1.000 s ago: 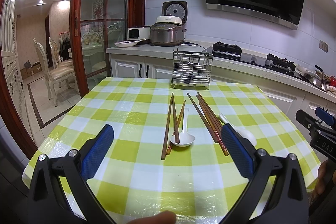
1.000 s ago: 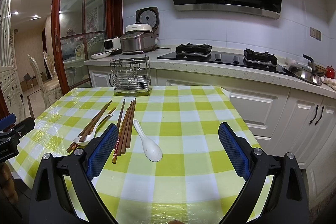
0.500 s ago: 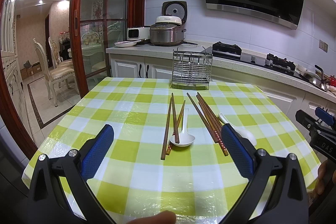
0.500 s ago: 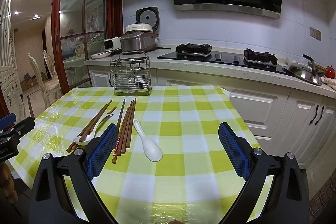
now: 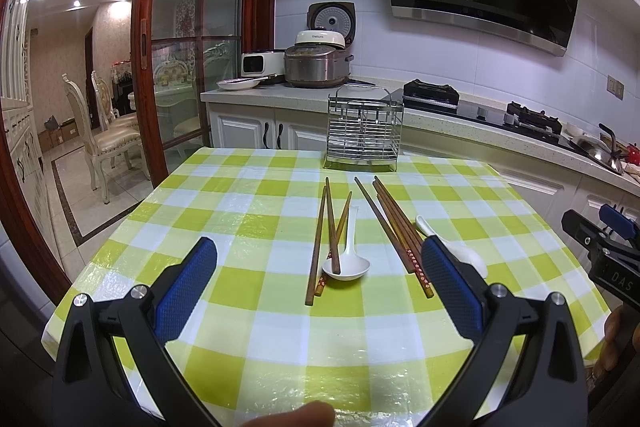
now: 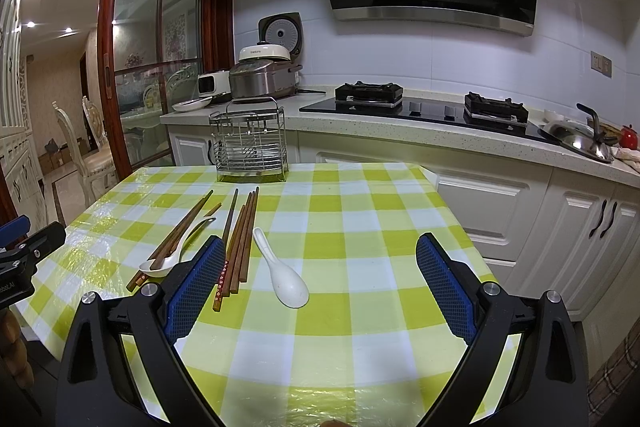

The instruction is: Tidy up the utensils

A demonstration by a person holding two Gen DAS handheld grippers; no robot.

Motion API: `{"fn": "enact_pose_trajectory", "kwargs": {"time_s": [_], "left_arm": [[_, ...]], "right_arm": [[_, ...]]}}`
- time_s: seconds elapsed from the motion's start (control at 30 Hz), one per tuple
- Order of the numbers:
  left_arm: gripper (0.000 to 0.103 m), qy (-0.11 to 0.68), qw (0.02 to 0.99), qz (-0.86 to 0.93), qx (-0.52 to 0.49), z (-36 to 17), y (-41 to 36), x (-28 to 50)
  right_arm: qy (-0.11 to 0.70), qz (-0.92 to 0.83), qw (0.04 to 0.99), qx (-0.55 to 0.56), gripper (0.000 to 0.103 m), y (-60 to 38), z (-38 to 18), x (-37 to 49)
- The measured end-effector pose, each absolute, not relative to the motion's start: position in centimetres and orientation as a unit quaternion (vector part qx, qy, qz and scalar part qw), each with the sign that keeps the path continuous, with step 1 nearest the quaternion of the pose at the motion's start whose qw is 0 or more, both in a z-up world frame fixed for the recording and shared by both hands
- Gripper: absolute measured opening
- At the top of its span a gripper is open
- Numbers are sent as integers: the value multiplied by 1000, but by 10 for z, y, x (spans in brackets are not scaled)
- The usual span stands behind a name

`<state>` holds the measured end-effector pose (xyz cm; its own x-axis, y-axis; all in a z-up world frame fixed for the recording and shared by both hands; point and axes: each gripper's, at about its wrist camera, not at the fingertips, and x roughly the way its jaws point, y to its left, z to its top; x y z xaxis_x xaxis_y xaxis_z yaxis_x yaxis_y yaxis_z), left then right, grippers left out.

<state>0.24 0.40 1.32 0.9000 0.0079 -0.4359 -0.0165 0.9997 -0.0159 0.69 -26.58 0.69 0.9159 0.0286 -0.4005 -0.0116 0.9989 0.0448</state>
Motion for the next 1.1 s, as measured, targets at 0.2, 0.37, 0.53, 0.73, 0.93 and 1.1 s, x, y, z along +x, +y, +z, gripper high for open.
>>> {"fn": "enact_pose_trajectory", "kwargs": {"time_s": [0.2, 0.37, 0.53, 0.73, 0.93, 1.1], "left_arm": [[99, 224, 975, 7, -10, 13, 4, 2], [99, 225, 974, 7, -10, 13, 4, 3], [99, 225, 974, 6, -10, 13, 3, 2], [99, 232, 973, -5, -10, 20, 7, 12], [99, 284, 958, -29, -19, 20, 23, 55], [98, 354, 933, -49, -46, -3, 36, 102]], "right_arm": [[205, 10, 978, 21, 90, -266, 7, 7], [206, 11, 978, 21, 90, -266, 7, 7], [205, 11, 978, 21, 90, -266, 7, 7], [227, 36, 973, 37, 90, -268, 7, 21], [312, 67, 945, 76, 90, -271, -13, 78], [377, 98, 919, 69, 90, -256, -36, 130]]}}
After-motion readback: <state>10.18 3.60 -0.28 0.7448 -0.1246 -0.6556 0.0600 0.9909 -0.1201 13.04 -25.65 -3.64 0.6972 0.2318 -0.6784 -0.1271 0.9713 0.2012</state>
